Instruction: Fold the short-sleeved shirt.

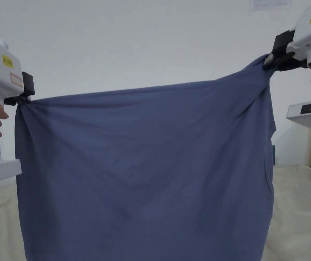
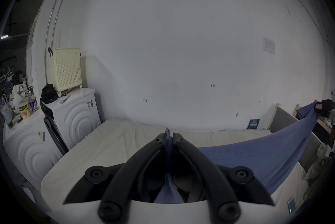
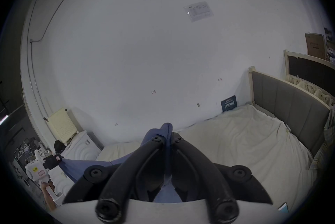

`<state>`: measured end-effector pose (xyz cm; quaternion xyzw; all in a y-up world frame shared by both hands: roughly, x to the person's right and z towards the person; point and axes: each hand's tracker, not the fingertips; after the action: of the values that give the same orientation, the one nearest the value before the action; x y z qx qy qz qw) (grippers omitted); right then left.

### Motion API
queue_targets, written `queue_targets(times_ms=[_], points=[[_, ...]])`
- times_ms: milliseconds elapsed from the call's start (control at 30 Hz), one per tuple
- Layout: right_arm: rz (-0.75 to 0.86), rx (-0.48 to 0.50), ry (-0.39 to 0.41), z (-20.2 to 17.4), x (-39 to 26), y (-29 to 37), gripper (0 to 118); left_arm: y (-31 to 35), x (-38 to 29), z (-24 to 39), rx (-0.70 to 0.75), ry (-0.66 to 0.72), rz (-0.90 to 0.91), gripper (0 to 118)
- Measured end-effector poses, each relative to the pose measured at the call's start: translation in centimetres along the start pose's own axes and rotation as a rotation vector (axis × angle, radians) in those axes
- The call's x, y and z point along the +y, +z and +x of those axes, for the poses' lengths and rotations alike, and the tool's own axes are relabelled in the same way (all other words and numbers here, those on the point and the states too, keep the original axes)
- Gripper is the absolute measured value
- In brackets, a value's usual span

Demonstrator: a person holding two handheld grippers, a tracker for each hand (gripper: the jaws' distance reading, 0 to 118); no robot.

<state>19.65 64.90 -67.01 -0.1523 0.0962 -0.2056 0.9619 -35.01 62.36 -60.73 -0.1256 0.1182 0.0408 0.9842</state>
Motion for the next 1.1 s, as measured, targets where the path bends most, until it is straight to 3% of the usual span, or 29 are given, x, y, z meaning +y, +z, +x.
queue_targets(times_ms=[267,400,500,700,833,967,1100], points=[[0.076,0.007,0.050,-1.7,5.0,0.4,4,-2.0,3.3,1.2,-0.011,0.015,0.044,5],[0.086,0.004,0.057,-1.1,4.9,0.5,4,-2.4,2.7,2.0,-0.003,-0.006,0.063,5],[0.041,-0.036,0.108,0.2,4.0,-0.8,4,-2.8,0.7,2.2,-0.019,0.005,0.041,5],[-0.071,-0.050,0.080,4.1,-2.5,-3.1,4,-4.5,-8.6,3.0,0.042,-0.089,-0.092,5],[-0.158,-0.051,0.063,7.0,-10.9,-3.4,4,-5.5,-18.1,2.9,0.057,-0.089,-0.218,5],[-0.328,-0.138,0.009,10.9,-19.0,-4.6,4,-6.2,-26.9,2.7,0.009,-0.031,-0.389,5],[-0.458,-0.150,-0.059,15.3,-29.0,-4.8,4,-6.0,-34.6,3.4,0.041,-0.056,-0.517,5]])
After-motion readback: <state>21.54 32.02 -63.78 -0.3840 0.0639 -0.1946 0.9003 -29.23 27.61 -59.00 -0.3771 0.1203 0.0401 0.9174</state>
